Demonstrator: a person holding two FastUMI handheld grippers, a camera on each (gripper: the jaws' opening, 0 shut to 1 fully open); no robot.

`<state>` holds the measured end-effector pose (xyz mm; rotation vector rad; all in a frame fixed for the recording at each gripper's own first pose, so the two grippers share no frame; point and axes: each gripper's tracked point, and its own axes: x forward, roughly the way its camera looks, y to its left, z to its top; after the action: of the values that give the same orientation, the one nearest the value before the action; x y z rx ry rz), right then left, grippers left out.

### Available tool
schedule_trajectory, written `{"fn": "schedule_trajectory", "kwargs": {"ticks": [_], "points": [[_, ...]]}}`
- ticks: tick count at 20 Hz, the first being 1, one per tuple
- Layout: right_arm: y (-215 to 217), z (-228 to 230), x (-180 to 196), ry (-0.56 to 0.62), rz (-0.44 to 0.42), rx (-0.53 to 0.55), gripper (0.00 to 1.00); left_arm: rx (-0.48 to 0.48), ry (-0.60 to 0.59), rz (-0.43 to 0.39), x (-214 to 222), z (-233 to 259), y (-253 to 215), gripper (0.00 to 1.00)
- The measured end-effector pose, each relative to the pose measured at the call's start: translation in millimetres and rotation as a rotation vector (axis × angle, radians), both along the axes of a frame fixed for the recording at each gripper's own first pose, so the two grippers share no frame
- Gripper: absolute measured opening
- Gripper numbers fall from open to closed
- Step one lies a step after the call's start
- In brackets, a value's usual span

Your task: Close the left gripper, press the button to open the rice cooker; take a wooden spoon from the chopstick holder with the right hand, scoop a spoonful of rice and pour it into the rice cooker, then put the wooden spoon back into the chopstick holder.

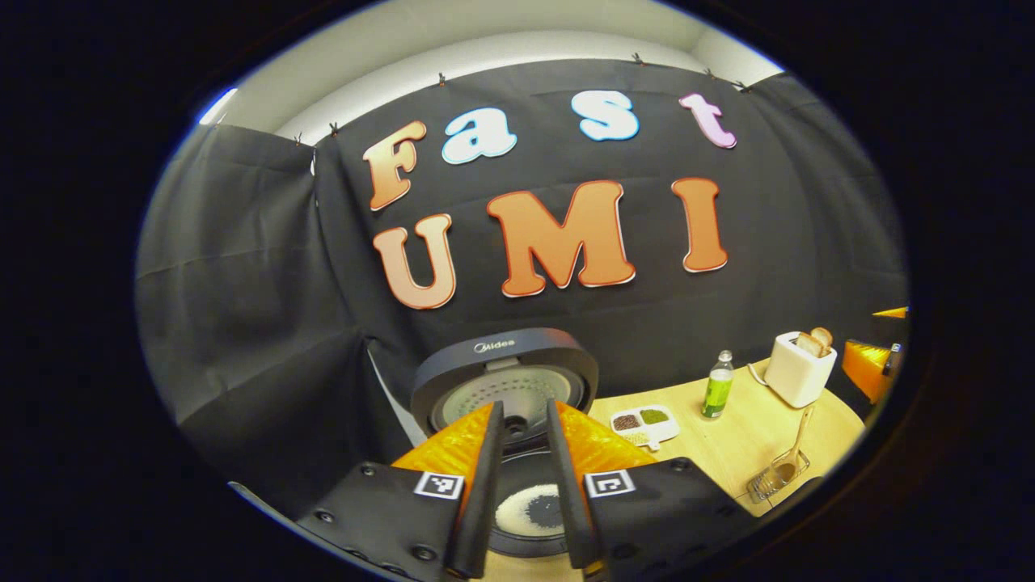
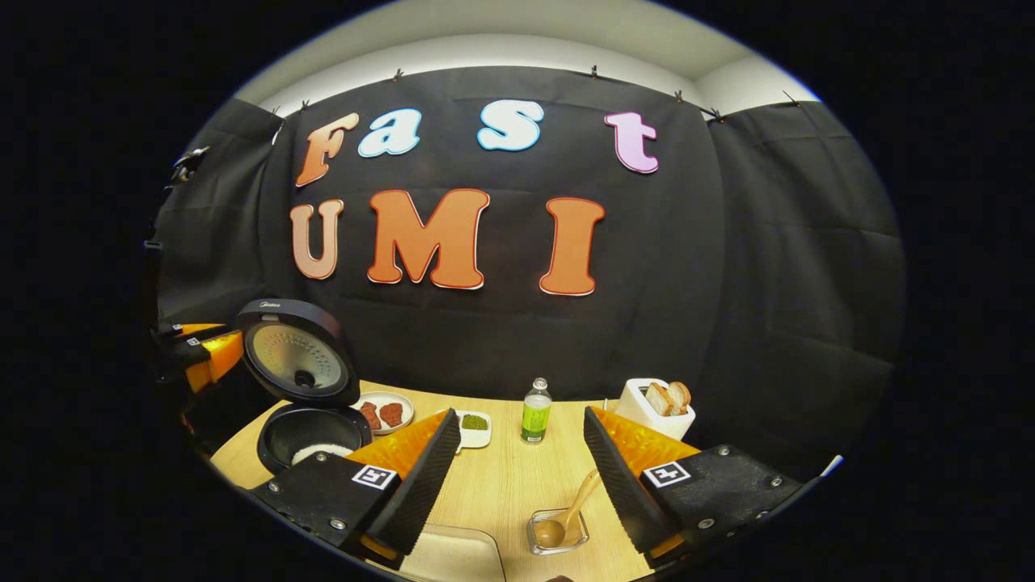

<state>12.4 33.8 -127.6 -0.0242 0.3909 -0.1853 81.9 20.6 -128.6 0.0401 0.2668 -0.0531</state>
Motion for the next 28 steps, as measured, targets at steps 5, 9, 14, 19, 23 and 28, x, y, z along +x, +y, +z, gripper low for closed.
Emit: {"fn": "schedule_trajectory", "kwargs": {"ticks": [5, 9, 14, 19, 23, 28], "points": [[-29, -17, 9, 0.025, 0.033, -0.005, 0.95, -0.04, -0.07, -0.005, -23, 21, -31, 0.84], [-65, -40, 14, 0.055, 0.035, 0.024, 0.95, -0.054, -0.102, 0.02, -37, 32, -50, 0.88], [-95, -73, 18, 0.104, 0.052, 0.075, 0.95, -0.07, -0.1, 0.09, -44, 34, -57, 0.88], [-109, -120, 21, 0.192, 0.077, 0.123, 0.95, -0.038, -0.088, 0.151, -54, 34, -60, 0.93], [-117, -172, 20, 0.295, 0.061, 0.184, 0.95, 0.023, -0.125, 0.183, -60, 48, -55, 0.99], [-117, -229, 23, 0.429, 0.048, 0.247, 0.84, 0.073, -0.11, 0.215, -74, 48, -53, 1.0]]}}
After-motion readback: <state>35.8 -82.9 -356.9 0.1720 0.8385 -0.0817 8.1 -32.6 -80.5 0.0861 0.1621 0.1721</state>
